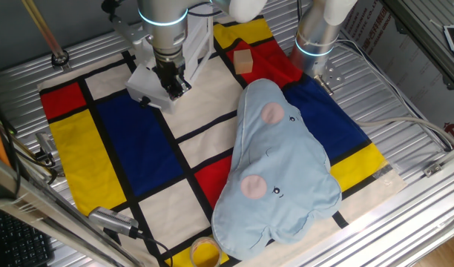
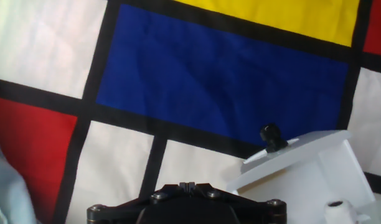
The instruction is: Grasp the handle and close the drawer
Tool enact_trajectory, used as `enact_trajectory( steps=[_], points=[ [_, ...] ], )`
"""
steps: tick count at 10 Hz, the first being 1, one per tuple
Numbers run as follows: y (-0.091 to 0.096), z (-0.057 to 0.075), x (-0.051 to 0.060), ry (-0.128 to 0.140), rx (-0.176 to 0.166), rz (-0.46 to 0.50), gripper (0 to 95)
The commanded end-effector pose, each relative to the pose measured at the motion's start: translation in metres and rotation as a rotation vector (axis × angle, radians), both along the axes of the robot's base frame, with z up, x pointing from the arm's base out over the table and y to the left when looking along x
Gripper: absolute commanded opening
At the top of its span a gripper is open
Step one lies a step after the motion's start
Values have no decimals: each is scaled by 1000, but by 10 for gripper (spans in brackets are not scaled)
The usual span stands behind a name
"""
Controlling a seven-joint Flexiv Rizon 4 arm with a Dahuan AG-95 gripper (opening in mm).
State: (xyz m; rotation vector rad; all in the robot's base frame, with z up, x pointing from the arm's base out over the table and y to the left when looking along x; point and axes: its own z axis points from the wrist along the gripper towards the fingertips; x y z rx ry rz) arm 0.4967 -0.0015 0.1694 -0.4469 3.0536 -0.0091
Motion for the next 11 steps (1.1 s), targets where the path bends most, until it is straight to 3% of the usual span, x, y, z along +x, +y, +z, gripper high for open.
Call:
enact_trajectory(
  steps=[1, 3, 4, 6, 8, 11],
  points=[
    [-8, -9, 8, -7, 5, 32, 0],
    [-17, -18, 19, -8, 3, 82, 0],
    [-23, -24, 31, -7, -2, 133, 0],
    [-23, -23, 54, 7, -31, 231, 0],
    [-22, -23, 73, 18, -31, 256, 0],
    [-28, -33, 86, 32, -35, 320, 0]
  ],
)
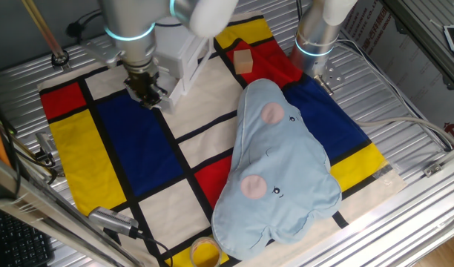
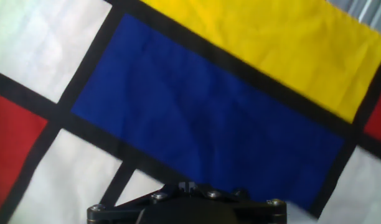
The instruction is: Grasp the handle and close the drawer
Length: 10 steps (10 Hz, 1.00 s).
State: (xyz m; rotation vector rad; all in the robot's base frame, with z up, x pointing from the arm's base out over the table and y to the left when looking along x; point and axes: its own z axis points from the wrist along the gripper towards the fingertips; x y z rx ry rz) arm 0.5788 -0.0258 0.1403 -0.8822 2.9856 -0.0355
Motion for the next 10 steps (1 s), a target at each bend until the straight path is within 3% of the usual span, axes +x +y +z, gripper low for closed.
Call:
enact_trajectory(
  steps=[1, 3, 10],
  points=[
    [-8, -7, 6, 10, -5, 60, 0],
    [-21, -14, 10, 18, 1, 87, 0],
    [-37, -38, 19, 31, -14, 106, 0]
  ],
)
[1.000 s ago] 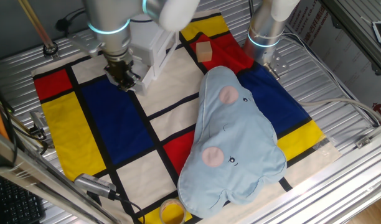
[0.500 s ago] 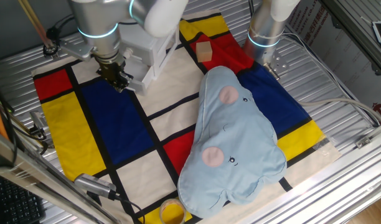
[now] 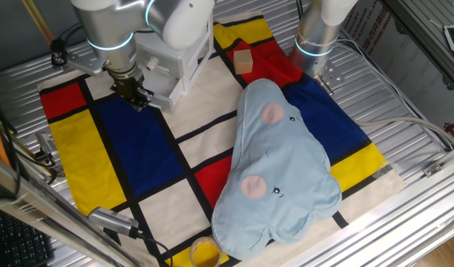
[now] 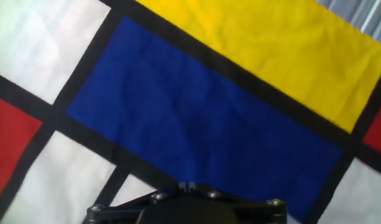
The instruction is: Grasp the handle and close the drawer
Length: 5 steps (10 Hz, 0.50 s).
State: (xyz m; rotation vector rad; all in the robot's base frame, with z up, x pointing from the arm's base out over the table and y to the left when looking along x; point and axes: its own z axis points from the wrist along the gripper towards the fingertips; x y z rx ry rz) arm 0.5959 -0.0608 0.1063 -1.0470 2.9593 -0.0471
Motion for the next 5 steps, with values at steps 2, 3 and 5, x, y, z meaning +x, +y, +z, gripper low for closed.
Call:
enact_trajectory(
  steps=[2, 3, 5],
  points=[
    [-3, -6, 3, 10, -8, 6, 0],
    [-3, -7, 3, 13, -6, 5, 0],
    [-4, -6, 3, 29, 11, 1, 0]
  ],
)
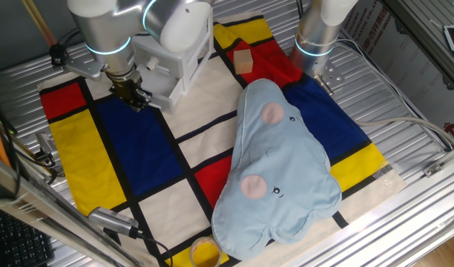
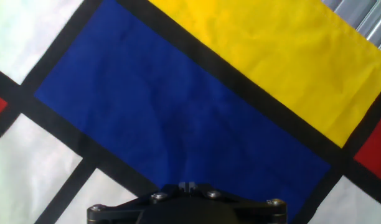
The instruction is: Grasp the handle and close the drawer
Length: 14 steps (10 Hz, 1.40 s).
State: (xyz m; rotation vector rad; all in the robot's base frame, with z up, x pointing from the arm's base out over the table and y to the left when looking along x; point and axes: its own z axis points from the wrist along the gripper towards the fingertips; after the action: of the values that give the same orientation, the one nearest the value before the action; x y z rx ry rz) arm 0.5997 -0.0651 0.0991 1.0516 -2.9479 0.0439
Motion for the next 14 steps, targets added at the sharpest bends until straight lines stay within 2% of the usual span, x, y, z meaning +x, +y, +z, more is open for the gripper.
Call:
enact_trajectory(
  steps=[1, 2, 9, 14],
  points=[
    [-1, 1, -1, 19, 13, -11, 190],
    [-2, 2, -1, 26, 12, -14, 190],
    [-5, 3, -3, 22, 16, -15, 190],
    [-8, 0, -5, 20, 19, -29, 190]
  ],
)
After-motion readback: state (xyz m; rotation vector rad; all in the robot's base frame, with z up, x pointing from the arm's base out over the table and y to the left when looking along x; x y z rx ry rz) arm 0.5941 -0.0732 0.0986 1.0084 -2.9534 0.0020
